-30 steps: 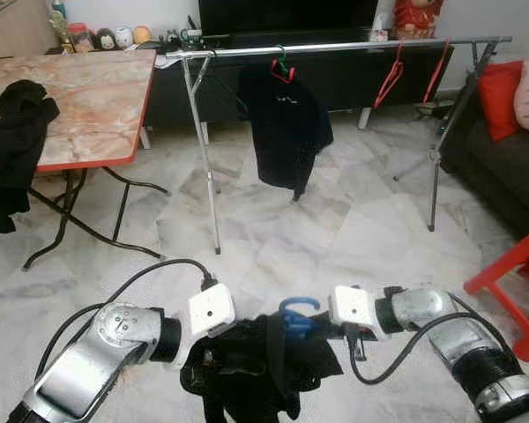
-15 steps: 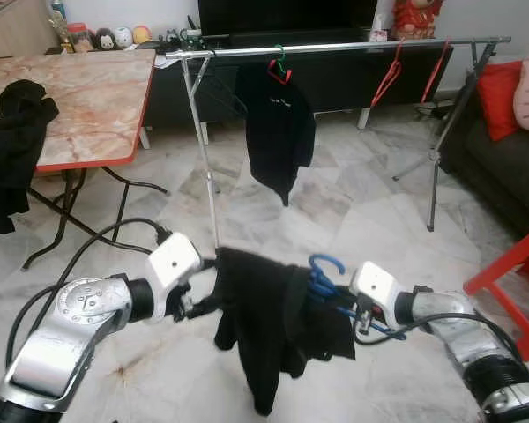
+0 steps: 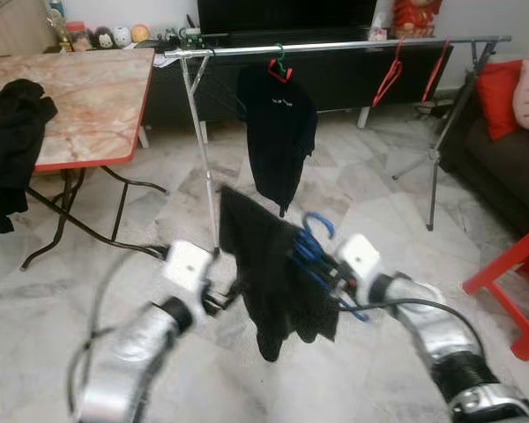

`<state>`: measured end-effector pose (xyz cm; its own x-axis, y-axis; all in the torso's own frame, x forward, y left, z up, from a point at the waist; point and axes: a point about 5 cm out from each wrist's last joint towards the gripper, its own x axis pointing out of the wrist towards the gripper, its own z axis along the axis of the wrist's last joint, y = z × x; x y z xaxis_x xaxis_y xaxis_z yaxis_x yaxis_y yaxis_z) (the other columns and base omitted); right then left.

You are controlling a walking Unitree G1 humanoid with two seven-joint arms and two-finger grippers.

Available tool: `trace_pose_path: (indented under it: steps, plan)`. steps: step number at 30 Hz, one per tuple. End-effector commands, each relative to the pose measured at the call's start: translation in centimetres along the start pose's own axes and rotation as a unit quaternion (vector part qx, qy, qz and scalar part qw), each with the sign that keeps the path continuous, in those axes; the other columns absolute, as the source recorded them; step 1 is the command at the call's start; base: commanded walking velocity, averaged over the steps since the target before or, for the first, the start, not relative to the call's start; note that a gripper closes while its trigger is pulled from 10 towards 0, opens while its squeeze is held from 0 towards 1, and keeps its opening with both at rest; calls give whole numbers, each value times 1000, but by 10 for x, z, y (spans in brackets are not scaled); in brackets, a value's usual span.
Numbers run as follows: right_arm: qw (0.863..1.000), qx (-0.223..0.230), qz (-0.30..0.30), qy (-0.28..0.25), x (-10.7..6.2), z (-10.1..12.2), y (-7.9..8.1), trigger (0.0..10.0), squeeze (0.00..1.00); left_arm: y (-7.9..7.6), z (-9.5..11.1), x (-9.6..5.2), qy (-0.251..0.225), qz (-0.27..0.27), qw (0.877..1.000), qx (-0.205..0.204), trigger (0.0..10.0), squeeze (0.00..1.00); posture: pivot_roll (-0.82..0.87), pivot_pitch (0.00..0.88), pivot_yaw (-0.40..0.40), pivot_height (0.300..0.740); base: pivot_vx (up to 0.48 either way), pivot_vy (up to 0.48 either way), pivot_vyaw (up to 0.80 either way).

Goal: Hang hanger

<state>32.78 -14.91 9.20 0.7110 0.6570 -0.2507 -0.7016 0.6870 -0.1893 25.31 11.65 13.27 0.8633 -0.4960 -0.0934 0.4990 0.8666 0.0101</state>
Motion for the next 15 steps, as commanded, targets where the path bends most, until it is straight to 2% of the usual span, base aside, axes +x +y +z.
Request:
trace_pose_path:
  steps: [1,8,15]
  plan:
    - [999,2,-16,-46,5,22,-4,0,0,0,-2,3,-8,38,999,12,10000,0,-70,0,-5,740,0,0,0]
    - [998,8,12,-64,15,34,12,0,0,-8,-3,11,-25,85,996,4,10000,0,-62,0,-14,740,0,0,0]
    - [998,10,10,-57,14,34,11,0,0,-8,-2,13,-27,85,996,16,10000,0,-51,0,-29,740,0,0,0]
